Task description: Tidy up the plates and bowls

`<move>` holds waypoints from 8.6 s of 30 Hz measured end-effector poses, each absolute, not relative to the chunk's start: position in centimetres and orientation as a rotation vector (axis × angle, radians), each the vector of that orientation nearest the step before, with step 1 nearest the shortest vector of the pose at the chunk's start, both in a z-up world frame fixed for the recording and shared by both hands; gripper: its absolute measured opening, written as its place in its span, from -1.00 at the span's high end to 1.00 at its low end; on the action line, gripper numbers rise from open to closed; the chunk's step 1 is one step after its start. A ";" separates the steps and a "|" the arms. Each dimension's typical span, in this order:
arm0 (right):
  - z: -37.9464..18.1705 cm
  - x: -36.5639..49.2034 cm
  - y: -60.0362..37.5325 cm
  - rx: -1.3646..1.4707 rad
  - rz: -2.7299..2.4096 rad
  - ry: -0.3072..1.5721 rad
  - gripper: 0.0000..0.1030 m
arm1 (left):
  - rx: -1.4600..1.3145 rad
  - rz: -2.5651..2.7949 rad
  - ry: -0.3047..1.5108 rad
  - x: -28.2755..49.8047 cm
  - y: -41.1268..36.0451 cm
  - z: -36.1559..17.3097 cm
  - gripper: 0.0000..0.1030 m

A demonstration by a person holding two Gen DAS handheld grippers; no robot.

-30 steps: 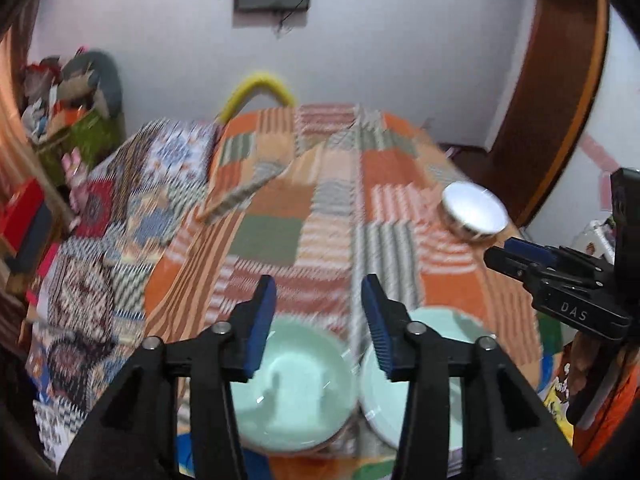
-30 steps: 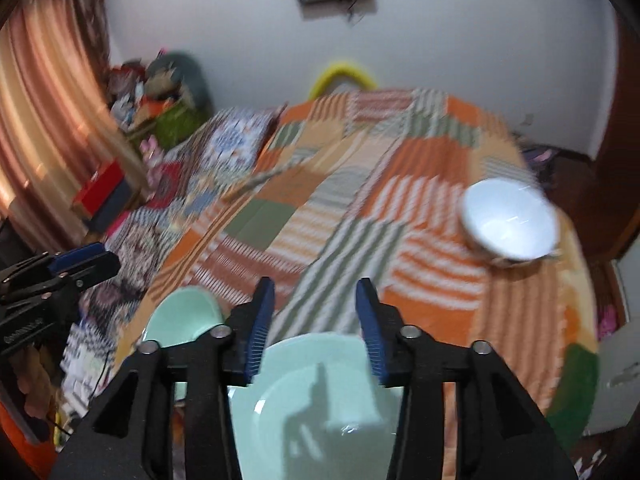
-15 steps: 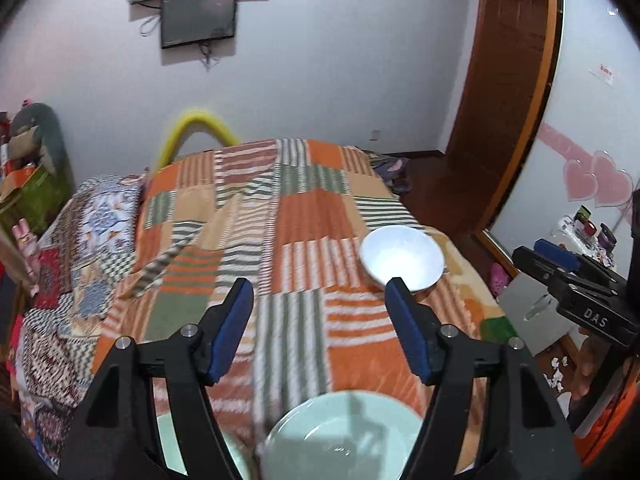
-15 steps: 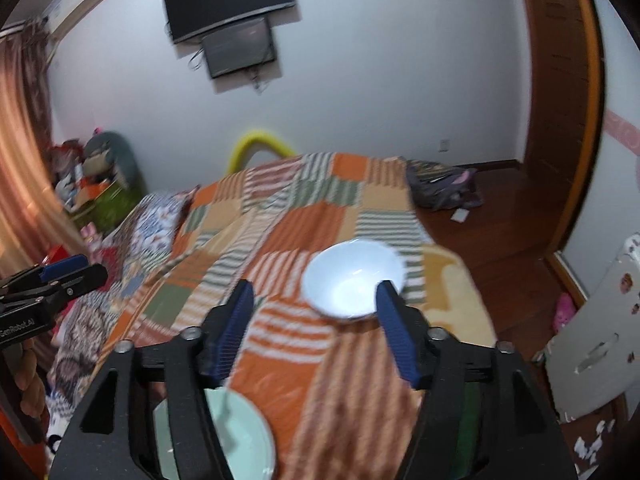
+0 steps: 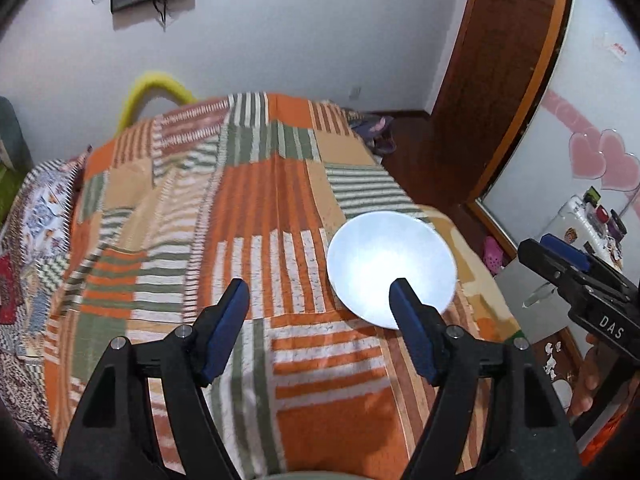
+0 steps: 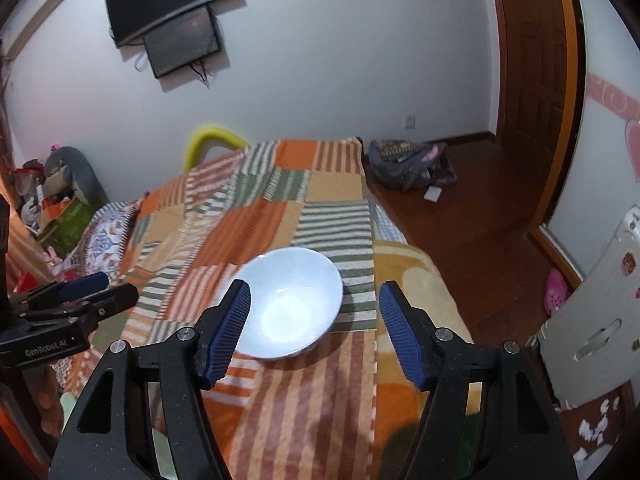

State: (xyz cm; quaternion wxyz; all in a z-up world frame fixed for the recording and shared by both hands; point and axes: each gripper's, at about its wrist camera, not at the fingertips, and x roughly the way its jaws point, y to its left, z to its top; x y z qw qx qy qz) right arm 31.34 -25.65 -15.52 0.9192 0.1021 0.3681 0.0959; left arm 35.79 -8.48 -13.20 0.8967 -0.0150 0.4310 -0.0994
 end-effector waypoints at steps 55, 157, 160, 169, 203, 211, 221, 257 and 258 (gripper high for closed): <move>-15.2 27.7 -19.7 0.179 0.329 0.866 0.62 | -0.033 -0.204 0.900 29.1 -7.6 -12.2 0.74; -22.6 15.9 6.4 -0.203 0.736 1.025 0.55 | -0.279 0.202 1.063 7.7 17.2 -23.0 0.68; -22.4 16.1 6.0 -0.185 0.737 1.022 0.56 | -0.273 0.188 1.064 7.8 17.0 -22.9 0.63; -22.2 15.9 5.6 -0.195 0.738 1.021 0.55 | -0.276 0.175 1.061 7.6 17.0 -22.8 0.58; -25.0 18.1 4.9 -0.030 0.736 1.127 0.09 | -0.422 0.106 1.086 8.0 19.0 -25.8 0.22; -26.0 18.2 5.7 -0.060 0.729 1.147 0.40 | -0.414 0.072 1.082 8.4 18.8 -26.3 0.31; -25.9 18.3 6.2 -0.104 0.693 1.160 0.39 | -0.370 0.085 1.089 8.7 18.1 -26.0 0.41; -18.7 16.1 0.2 0.065 0.673 1.004 0.40 | -0.314 0.062 0.928 6.8 13.4 -16.3 0.40; -18.5 16.0 -0.2 0.068 0.668 0.999 0.40 | -0.311 0.057 0.926 6.8 13.1 -16.1 0.40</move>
